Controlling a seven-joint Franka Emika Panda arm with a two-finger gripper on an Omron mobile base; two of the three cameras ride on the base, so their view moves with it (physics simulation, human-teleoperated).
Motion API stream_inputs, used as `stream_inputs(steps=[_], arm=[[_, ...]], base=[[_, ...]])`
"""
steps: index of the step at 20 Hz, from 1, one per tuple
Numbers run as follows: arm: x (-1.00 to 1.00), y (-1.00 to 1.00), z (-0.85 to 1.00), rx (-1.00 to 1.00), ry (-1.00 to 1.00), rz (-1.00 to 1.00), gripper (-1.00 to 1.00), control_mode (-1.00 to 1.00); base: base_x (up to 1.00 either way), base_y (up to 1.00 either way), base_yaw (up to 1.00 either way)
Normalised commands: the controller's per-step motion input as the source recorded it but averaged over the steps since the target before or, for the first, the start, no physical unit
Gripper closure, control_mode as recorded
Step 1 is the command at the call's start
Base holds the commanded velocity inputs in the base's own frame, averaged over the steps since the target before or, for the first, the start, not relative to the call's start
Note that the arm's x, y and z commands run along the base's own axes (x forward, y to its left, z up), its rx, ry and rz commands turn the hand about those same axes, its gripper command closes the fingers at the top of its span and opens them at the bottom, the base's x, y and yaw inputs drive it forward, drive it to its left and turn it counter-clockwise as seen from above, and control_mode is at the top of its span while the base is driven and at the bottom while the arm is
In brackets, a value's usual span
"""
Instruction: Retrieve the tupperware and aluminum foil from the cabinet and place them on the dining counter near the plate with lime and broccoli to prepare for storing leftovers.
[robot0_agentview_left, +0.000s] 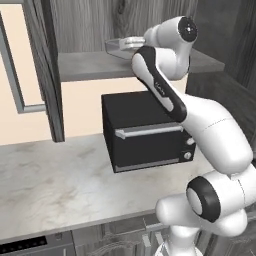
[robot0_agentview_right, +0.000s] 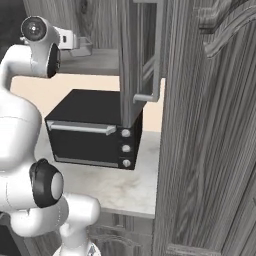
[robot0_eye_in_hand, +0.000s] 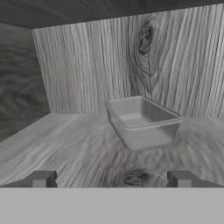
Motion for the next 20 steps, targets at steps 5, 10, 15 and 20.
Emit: stream_inputs(steps=[5, 10, 15, 20], arm=[[0.49, 0.17, 0.06, -0.13, 0.11, 0.00, -1.00, -1.00], [0.44, 0.10, -0.07, -0.13, 0.03, 0.00, -1.00, -1.00], [0.54, 0.03, -0.15, -0.08, 0.05, 0.00, -1.00, -1.00], [0.53, 0.00, -0.21, -0.05, 0.03, 0.00, -1.00, -1.00]], base=[[0.00, 0.00, 0.00], [0.00, 0.00, 0.00], [0.00, 0.00, 0.00], [0.00, 0.00, 0.00]])
